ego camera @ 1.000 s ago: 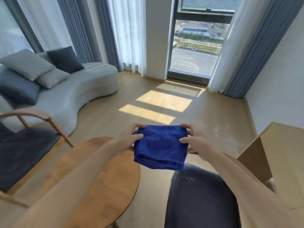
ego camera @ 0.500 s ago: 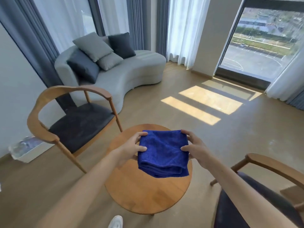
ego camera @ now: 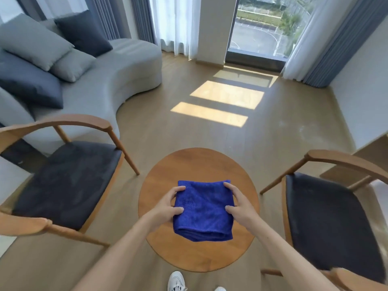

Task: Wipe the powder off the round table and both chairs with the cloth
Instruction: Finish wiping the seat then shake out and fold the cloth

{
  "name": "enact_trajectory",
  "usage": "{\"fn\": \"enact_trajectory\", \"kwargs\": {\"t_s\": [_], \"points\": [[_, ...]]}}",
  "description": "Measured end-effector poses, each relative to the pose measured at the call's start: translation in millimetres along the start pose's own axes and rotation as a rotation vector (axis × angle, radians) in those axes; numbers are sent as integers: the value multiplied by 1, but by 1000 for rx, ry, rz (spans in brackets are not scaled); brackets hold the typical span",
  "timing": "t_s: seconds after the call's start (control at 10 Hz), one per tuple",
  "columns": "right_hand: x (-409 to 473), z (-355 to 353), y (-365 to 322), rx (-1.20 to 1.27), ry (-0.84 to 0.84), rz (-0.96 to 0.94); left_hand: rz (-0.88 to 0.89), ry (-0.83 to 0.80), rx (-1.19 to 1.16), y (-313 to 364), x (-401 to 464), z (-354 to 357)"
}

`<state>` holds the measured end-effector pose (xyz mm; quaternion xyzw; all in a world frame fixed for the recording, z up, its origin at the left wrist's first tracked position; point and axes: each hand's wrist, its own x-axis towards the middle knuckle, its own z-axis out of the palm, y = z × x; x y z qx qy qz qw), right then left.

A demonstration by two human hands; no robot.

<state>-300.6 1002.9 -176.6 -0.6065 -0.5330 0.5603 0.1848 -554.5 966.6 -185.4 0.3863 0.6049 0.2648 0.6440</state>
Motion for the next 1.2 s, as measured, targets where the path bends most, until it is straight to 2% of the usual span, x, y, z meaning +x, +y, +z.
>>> {"fn": "enact_trajectory", "kwargs": {"t_s": [0.3, 0.5, 0.8, 1.0, 1.2], "points": [[34, 37, 25, 1, 51, 114, -96, -25, 93, -26, 42, -21], [84, 50, 50, 31, 91, 138, -85, -9, 140, -45, 92, -32], [160, 86, 131, -113, 114, 158, -76, 24, 244, -146, 185, -36], [179, 98, 172, -166, 124, 193, -47, 111, 398, -180, 209, -34], [172, 94, 172, -177, 136, 214, -139, 99, 628, -166, 194, -25]]}}
